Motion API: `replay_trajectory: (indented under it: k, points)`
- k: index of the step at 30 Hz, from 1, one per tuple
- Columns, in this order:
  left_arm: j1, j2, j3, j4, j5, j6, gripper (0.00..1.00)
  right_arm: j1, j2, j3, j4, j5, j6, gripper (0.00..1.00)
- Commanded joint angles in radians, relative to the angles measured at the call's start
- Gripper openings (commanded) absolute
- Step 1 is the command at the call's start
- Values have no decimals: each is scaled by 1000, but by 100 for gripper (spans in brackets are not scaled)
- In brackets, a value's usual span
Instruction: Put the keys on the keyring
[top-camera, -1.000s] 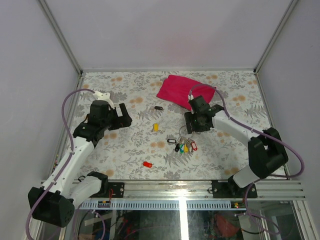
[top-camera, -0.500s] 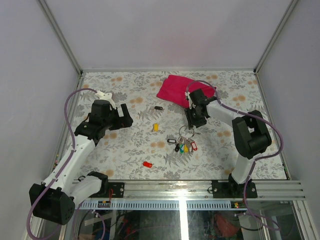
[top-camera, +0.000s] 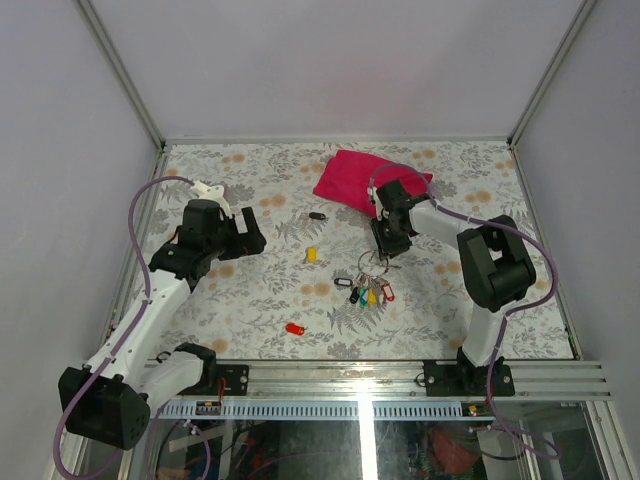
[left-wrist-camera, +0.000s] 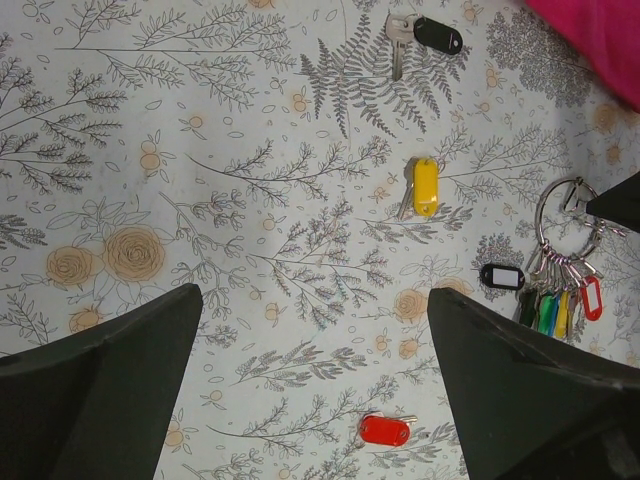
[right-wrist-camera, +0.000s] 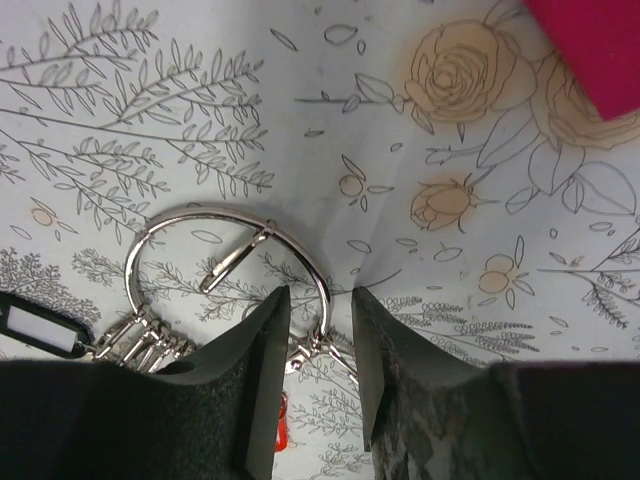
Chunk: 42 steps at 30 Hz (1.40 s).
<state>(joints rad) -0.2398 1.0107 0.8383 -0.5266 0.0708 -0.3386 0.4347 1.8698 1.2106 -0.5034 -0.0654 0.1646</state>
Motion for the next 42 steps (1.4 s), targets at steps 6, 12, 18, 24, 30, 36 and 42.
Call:
replay_trajectory:
  k: [6, 12, 18, 24, 30, 36, 42]
  points:
    - [7, -8, -8, 72, -8, -4, 100, -2, 47, 23, 18, 26, 4, 34]
    - [8, 5, 9, 58, -6, 1, 100, 9, 49, -12, 15, 46, 21, 24]
    - [7, 42, 40, 51, -4, -9, 100, 51, 8, -112, 95, 33, 52, 10]
    - [7, 93, 61, 136, 127, -49, 100, 73, -114, -239, 229, 12, 54, 0]
    - [-91, 164, 61, 246, 172, -87, 100, 73, -292, -385, 421, -39, 46, 0]
    - [-253, 276, 87, 322, 109, -86, 99, 74, -367, -464, 535, -103, 51, 0]
    - [-348, 379, 111, 399, 100, -80, 93, 74, -463, -542, 634, -130, 83, 0]
